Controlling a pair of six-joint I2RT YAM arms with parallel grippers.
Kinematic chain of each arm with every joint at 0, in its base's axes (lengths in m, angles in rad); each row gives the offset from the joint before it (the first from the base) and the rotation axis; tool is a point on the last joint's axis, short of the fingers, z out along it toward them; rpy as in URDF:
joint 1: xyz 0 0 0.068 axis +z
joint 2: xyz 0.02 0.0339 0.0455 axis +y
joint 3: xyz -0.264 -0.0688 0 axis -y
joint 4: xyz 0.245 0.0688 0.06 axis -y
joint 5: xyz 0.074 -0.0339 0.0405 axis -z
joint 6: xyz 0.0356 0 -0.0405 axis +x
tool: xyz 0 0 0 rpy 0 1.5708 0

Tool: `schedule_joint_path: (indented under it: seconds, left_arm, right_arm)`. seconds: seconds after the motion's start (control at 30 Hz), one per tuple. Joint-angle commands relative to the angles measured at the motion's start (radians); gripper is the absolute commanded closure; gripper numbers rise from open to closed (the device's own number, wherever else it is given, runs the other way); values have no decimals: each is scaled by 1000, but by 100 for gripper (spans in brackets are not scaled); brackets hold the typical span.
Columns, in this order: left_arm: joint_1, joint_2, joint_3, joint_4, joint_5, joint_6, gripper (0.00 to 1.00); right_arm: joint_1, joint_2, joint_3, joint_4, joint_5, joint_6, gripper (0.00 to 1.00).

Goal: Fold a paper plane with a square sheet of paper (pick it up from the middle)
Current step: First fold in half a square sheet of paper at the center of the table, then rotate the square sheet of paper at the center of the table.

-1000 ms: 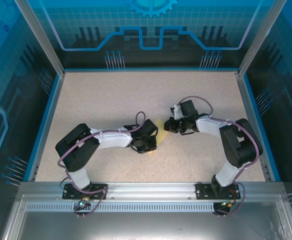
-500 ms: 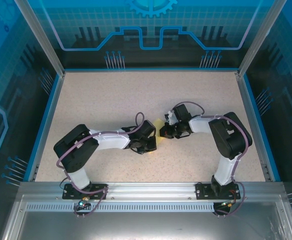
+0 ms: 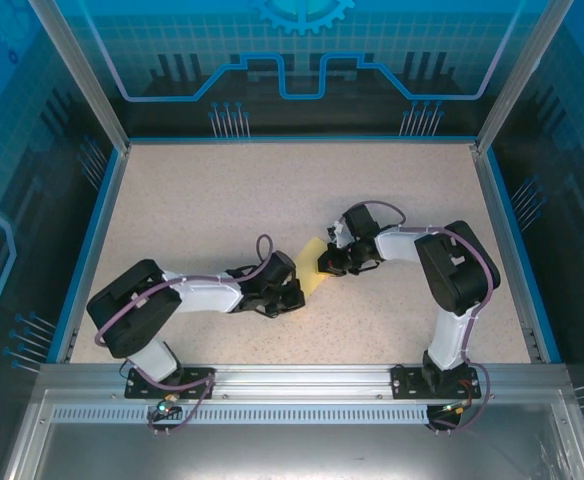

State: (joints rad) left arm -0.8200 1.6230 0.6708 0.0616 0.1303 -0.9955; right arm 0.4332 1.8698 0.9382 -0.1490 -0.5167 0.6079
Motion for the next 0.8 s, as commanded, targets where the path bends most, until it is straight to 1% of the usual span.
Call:
schedule_joint_path:
  seconds: [0.0,0.07,0.13,0.23,0.3,0.37,0.4,0.47,0.53,0.67,0.77]
  left_arm:
    - [-3,10,-57,-135,40,-9,100]
    - [1,-11,-42,-169,34,6,100]
    - [37,-53,-24,-166,66,5,99]
    - [121,-121,52,-181,103,23,84]
    - [162,-144,144,-258,91,67,76]
    - [197,-158,202,-310,79,101,71]
    - [219,-165,222,-339,68,105,66]
    - [263,-168,240,-387,49,110,55]
    - [308,-171,245,-435,9,103,48]
    - [391,-197,215,-456,-40,81,37]
    - [425,-210,210,-483,-70,78,31]
  right_arm:
    - [-7,75,-17,-70,164,-25,100]
    - [-8,70,-6,-83,163,-35,100]
    - [-7,53,13,-99,152,-50,100]
    - [1,15,61,-127,140,-71,100]
    - [23,-8,109,-173,154,-91,100]
    - [53,-24,148,-206,174,-102,100]
    - [73,-28,164,-214,181,-102,96]
    - [116,-20,196,-233,192,-98,91]
    - [165,1,230,-247,212,-87,88]
    - [241,72,305,-263,254,-55,86]
    - [282,138,373,-293,269,-52,86]
